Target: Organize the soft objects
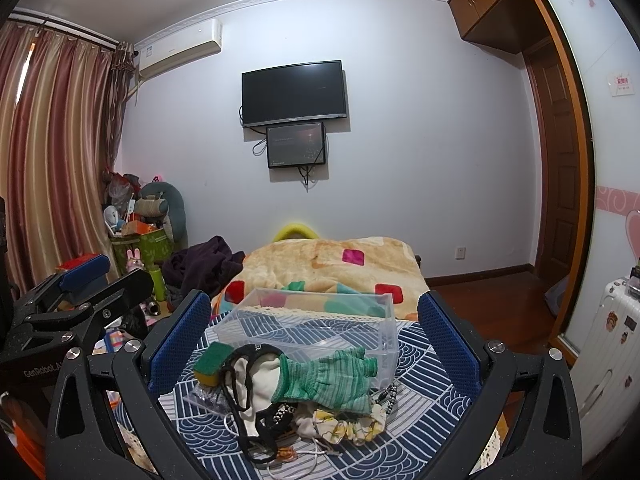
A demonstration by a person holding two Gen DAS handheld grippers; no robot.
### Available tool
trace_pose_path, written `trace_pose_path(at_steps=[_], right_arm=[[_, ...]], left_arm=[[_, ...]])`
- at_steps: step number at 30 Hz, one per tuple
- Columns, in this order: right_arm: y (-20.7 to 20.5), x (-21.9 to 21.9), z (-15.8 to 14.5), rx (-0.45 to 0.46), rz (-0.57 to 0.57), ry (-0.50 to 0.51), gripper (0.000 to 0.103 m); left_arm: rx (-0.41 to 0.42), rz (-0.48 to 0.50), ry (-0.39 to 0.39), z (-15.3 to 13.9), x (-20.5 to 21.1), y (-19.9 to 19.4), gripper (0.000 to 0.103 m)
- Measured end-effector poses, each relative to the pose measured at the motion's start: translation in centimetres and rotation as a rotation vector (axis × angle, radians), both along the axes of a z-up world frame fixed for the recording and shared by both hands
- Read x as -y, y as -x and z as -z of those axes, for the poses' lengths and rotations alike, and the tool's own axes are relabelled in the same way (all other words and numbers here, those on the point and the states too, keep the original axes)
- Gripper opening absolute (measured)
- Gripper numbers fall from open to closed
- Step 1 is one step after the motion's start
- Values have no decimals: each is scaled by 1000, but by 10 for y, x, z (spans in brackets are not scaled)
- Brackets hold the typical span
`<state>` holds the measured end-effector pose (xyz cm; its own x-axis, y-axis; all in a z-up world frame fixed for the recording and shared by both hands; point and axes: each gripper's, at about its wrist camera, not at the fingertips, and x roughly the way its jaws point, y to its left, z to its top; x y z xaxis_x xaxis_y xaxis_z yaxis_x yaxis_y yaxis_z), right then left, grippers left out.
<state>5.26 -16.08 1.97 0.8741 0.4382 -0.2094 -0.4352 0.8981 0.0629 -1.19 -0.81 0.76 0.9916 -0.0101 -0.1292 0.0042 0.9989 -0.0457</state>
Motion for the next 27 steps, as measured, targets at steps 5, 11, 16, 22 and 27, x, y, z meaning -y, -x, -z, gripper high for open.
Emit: trace_pose_path(at_steps=[5,11,16,22,27], right_arm=[[0,0,1,-3,0,-1,103],[-9,0,9,-46,-12,-8,103],[-25,0,23,-112,-13,-15,103],[-44,-6,46,-197,-18,6,102],[-56,-11,65,-278,-31,25,92]], left_arm=[[-12,-4,0,2,-2,-2,103],[-70,-16,15,15,-13,-19,103],[-150,-36,46,39,-26,-42,103],[-249,-68,57,68,-39,-67,86],[-307,-82,82,84,-51,-80,74]])
